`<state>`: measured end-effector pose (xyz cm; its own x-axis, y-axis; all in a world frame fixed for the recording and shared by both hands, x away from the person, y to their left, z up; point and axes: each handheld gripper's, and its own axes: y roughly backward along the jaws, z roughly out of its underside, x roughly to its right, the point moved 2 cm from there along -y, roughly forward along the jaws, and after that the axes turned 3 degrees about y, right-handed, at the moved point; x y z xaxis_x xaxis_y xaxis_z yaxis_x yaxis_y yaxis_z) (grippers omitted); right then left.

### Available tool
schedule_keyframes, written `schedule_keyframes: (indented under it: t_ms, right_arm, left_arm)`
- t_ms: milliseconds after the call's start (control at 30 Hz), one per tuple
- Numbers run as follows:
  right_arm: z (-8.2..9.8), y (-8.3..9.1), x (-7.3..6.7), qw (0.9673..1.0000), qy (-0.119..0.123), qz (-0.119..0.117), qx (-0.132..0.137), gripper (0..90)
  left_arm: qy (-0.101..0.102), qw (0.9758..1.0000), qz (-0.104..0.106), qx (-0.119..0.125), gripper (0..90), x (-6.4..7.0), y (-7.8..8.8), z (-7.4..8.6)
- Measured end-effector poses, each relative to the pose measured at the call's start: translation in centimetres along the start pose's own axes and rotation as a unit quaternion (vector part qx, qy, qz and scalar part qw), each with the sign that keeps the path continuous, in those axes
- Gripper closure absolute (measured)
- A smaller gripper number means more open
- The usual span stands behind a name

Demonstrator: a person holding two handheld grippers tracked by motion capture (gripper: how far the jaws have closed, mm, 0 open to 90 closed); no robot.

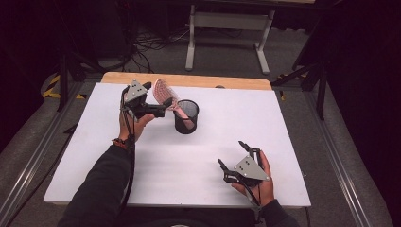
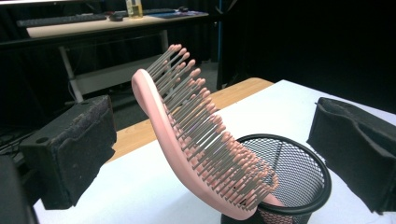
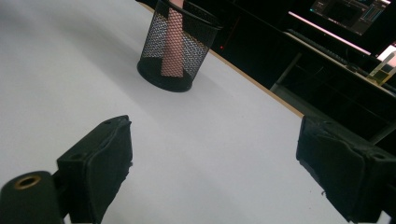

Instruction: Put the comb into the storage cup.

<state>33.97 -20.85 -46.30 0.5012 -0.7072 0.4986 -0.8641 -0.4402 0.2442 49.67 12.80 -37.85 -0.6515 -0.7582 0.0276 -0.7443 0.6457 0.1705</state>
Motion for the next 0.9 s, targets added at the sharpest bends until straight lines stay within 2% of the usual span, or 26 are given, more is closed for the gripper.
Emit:
schedule_keyframes:
  t_ms: [300,400,600,700,767,900]
  right_arm:
    - [-0.2,0.2,0.2,0.9999,-0.005,0.012,0.011,11.9]
    - [-0.2,0.3,0.3,0.9998,-0.004,0.015,0.012,12.0]
    - [-0.4,0.5,0.1,0.9997,-0.002,0.016,0.018,12.0]
    - [-0.4,0.5,0.1,0.9997,-0.002,0.015,0.019,12.0]
    - [-0.4,0.5,0.1,0.9997,-0.002,0.014,0.018,12.0]
    - [-0.3,0.4,0.2,0.9998,-0.002,0.014,0.015,11.9]
  left_arm:
    - [-0.025,0.9996,-0.008,-0.007,4.7,0.3,0.6,-0.1]
    - [-0.037,0.9992,-0.005,-0.01,4.9,0.6,0.8,-0.1]
    - [-0.041,0.9991,0.006,0.0,4.5,1.0,1.3,-0.4]
    - [-0.059,0.9981,0.01,-0.011,4.5,1.2,1.7,-0.4]
    - [-0.062,0.9979,0.011,-0.013,4.5,1.2,1.9,-0.3]
    - [-0.08,0.9965,0.015,-0.019,4.4,1.4,2.5,-0.1]
